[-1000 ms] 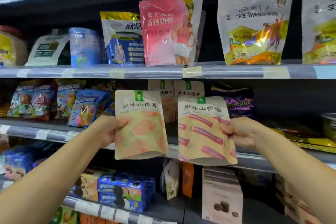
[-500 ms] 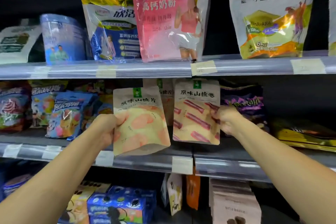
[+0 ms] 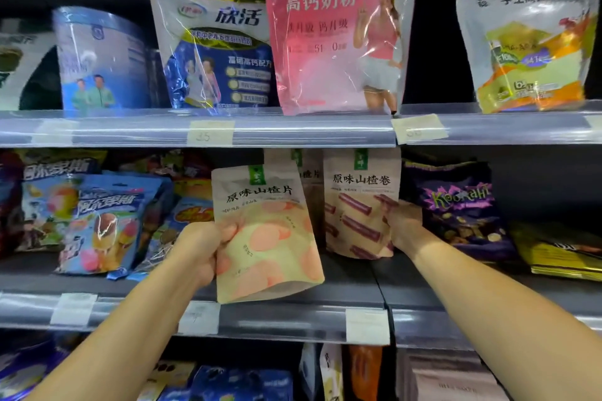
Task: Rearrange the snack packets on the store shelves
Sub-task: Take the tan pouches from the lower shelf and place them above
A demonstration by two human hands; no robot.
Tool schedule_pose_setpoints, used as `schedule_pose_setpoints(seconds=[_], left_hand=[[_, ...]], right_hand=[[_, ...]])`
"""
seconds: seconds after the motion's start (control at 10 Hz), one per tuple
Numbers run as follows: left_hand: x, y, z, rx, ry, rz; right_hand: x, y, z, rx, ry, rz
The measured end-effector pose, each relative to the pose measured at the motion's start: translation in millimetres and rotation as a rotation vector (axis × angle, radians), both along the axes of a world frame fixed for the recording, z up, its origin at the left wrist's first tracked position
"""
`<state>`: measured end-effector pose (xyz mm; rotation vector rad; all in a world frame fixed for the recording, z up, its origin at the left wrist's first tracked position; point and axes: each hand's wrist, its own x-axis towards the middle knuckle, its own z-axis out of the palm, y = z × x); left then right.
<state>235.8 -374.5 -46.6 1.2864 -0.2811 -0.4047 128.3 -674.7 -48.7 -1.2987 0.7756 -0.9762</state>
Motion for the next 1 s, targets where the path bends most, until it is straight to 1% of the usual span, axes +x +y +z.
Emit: schedule_pose_setpoints(seconds=[0.1,0.2,0.3,0.4,0.5,0.6,0.7,0.8,0.9,1.0], left_hand=[[18.1,4.2,-5.7,-0.021,0.013,-0.005],[32.3,0.9,-10.7,0.029,-0.014,-0.007],[34.6,-2.9,-8.9,0.035,-0.003,-0.013],[38.9,-8.2,-5.4,0.028,0.005,-0.037],[41.7,-15.5,-0.4,0.008,0.039,-0.037],[39.7,-20.1,2.9,0.003,0.008,-0.044],[46.8,-27.4,1.5,-0.001,-0.012,-0.048],[54.6,-37.8,0.2,0.049,-0.041,-0.029],[61.0,-52.5,-1.4,0.096,-0.070,0.016],[62.7,-67.5,-3.2,0.090,-0.055,0.056]], right_hand=[[4.3,-10.7,-0.7,-0.022,0.047,-0.043],[0.6,-7.4,-1.9,-0.131,0.088,-0.009],[-1.3,0.4,-0.8,-0.097,0.021,0.000],[-9.7,7.9,1.1,-0.143,0.056,-0.083],[-26.6,10.4,2.4,-0.269,0.224,-0.118],[-65.7,35.5,-8.5,-0.590,0.479,-0.136],[-110.9,78.9,-45.6,-1.063,0.747,-0.024],[-124.5,106.3,-84.4,-1.201,0.947,0.057],[-118.9,106.6,-110.8,-1.303,0.978,-0.057],[-116.3,100.1,-120.7,-1.328,0.890,-0.144]])
